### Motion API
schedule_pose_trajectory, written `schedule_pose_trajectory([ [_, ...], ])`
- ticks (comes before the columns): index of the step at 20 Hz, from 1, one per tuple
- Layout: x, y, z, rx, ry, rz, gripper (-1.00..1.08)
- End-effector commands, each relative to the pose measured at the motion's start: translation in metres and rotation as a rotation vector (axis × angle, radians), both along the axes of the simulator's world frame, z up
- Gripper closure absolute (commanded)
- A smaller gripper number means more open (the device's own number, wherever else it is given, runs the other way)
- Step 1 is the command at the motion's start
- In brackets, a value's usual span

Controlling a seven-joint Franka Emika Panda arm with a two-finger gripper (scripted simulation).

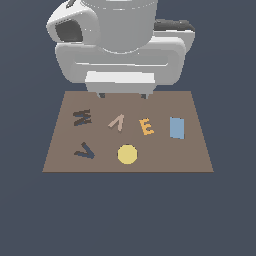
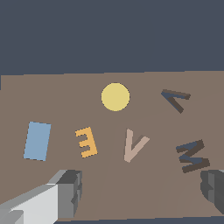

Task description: Insert a designated object into the corresponding slot on a board.

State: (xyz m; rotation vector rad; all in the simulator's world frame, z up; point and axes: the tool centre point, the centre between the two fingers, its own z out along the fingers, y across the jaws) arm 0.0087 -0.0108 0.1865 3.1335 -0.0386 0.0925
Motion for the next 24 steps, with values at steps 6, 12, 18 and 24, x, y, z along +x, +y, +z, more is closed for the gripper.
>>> schedule_pose_trajectory([
  [6, 0.000, -0.001, -0.006, 0.001, 0.002, -0.019, -0.92],
  [12, -0.002, -0.005, -0.029, 0.003, 0.012, -0.092, -0.92],
  [18, -0.005, -0.012, -0.072, 0.008, 0.030, -0.227, -0.92],
  [24, -0.010, -0.018, -0.113, 0.013, 0.047, -0.356, -0.92],
])
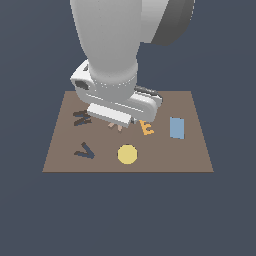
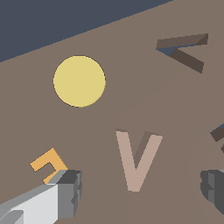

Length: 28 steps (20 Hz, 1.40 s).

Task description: Insert a designated object into the corresponding slot on a board.

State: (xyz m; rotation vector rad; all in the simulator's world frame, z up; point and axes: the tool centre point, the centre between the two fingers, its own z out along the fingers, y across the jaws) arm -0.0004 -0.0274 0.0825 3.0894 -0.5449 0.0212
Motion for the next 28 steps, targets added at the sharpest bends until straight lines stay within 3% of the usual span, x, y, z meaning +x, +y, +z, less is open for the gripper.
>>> schedule_pose_trajectory([
  [1, -0.002, -0.002, -0.015, 0.002, 0.005, -0.047, -0.92],
  [8, -0.004, -0.004, -0.036, 0.007, 0.013, -0.113, -0.92],
  [26, -0.004, -0.003, -0.052, 0.007, 0.012, -0.103, -0.92],
  [27, -0.004, -0.003, -0.052, 0.007, 0.012, -0.103, 1.08],
  [28, -0.004, -0.003, -0.052, 0.007, 0.012, -0.103, 1.08],
])
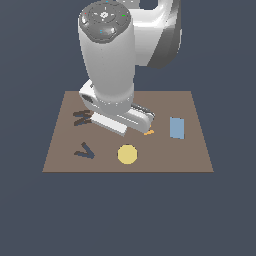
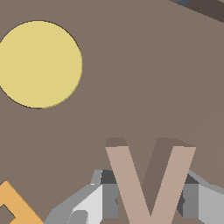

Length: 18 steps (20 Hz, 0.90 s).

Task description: Insert a designated object into the corresponding slot on a board.

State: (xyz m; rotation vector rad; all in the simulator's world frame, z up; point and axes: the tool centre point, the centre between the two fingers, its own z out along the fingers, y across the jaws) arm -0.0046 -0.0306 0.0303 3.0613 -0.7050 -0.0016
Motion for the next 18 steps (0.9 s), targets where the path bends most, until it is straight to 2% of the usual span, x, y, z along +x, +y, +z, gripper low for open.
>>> schedule_pose_trajectory([
  [1, 0.0003, 0.0000, -0.0003, 0.000, -0.001, 0.000, 1.08],
  [18, 0.0015, 0.0000, 0.0030, 0.000, -0.001, -0.012, 1.08],
])
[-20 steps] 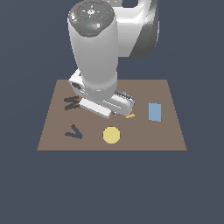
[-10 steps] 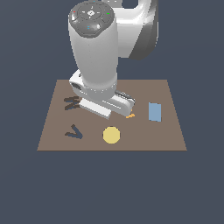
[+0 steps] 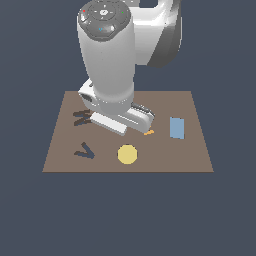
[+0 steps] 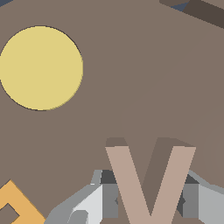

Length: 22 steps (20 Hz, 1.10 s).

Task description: Insert a designated object into the corresponding slot on a board.

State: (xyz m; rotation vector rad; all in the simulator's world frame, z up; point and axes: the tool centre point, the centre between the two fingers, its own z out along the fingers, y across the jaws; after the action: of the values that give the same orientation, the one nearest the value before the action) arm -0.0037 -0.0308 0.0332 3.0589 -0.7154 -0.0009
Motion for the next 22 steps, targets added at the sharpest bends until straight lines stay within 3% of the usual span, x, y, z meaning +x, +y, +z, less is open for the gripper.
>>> schedule_pose_trajectory([
  [1, 0.001, 0.000, 0.000, 0.000, 0.000, -0.012, 1.08],
  [12, 0.017, 0.000, 0.001, 0.000, -0.001, -0.185, 1.08],
  [22, 0.046, -0.007, 0.003, 0.000, -0.001, -0.508, 1.08],
])
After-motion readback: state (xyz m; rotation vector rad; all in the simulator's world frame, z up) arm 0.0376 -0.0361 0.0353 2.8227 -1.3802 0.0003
